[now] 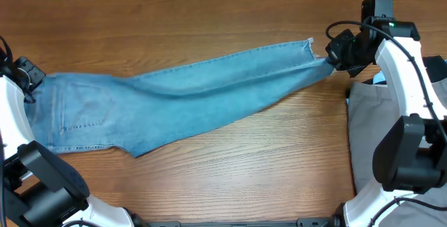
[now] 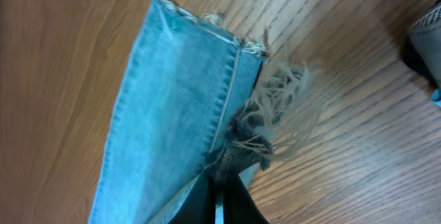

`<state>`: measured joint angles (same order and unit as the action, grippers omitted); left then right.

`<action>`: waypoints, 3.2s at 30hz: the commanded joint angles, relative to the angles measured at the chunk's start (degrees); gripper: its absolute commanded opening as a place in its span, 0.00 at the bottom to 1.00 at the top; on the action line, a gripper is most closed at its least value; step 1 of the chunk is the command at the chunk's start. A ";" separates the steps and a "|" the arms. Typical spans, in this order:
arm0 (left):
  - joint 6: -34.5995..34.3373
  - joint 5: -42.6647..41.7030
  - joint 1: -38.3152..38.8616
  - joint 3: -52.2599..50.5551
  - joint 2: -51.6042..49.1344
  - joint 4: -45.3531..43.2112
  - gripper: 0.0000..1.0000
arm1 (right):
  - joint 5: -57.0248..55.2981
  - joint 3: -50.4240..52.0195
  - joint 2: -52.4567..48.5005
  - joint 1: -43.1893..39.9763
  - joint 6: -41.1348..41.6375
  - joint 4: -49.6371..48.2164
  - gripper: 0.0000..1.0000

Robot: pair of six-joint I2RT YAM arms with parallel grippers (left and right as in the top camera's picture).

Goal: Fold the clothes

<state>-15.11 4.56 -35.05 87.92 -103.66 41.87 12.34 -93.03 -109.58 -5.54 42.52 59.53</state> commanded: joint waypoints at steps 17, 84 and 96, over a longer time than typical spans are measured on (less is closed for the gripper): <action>2.16 0.37 0.87 1.70 -3.30 3.34 0.52 | 2.73 0.11 -5.88 -0.17 0.20 -18.38 0.04; 24.00 -35.85 -18.86 2.58 -7.06 3.56 0.04 | 2.69 0.02 -6.16 -0.20 -5.92 -12.22 0.04; 17.07 -23.54 -23.10 2.58 4.61 19.30 0.04 | -1.14 -0.04 -6.16 -0.20 -8.11 -10.99 0.04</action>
<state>5.61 -26.17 -57.54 89.23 -101.08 59.22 14.20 -92.86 -115.59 -5.52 36.12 49.10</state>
